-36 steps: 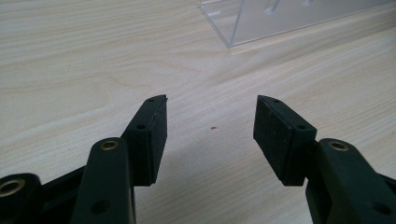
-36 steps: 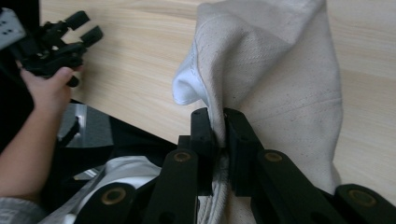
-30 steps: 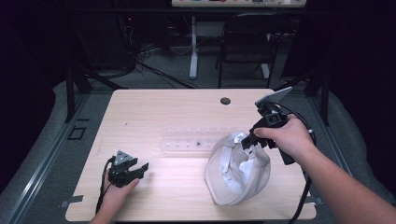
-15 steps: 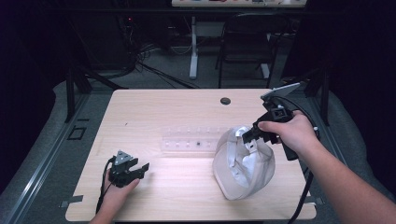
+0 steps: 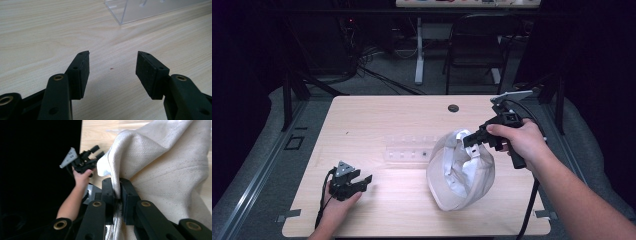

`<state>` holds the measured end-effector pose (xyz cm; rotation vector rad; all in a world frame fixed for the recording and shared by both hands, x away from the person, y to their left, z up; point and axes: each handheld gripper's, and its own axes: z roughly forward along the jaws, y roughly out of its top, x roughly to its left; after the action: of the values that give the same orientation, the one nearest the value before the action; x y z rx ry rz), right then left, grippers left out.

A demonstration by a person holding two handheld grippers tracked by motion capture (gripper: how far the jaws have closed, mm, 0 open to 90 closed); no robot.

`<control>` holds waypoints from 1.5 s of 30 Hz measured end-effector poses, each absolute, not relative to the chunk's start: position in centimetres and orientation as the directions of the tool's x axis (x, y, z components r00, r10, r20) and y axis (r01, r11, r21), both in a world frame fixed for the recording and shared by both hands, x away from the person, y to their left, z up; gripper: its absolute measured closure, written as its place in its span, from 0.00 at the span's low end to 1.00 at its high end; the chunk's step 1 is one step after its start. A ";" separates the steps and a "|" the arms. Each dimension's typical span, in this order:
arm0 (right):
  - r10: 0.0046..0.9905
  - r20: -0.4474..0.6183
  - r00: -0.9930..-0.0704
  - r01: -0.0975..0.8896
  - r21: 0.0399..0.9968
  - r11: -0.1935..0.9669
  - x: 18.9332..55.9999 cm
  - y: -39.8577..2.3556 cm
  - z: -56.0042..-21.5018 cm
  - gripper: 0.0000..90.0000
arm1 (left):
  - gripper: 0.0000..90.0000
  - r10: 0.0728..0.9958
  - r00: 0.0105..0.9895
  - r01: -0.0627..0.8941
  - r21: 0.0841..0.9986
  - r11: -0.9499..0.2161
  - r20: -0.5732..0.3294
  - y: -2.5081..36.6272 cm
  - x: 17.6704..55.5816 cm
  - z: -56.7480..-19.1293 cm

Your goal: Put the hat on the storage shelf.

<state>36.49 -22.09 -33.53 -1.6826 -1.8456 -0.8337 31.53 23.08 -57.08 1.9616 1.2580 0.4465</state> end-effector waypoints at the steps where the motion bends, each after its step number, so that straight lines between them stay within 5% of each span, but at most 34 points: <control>1: 0.674 0.733 -0.094 0.994 0.104 0.026 36.5 -22.0 -33.5 0.92 | 0.50 0.884 0.456 0.623 0.746 -0.236 -0.102 23.1 31.5 -57.1; 45: 0.520 0.852 -0.064 0.972 0.172 -0.162 41.7 -21.6 -30.7 0.92 | 0.50 0.859 0.507 0.587 0.760 -0.279 -0.076 22.2 31.2 -56.7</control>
<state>41.74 -21.61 -30.67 -1.7062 -1.5972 -1.1550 31.21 22.21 -56.71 1.9898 1.1829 0.4537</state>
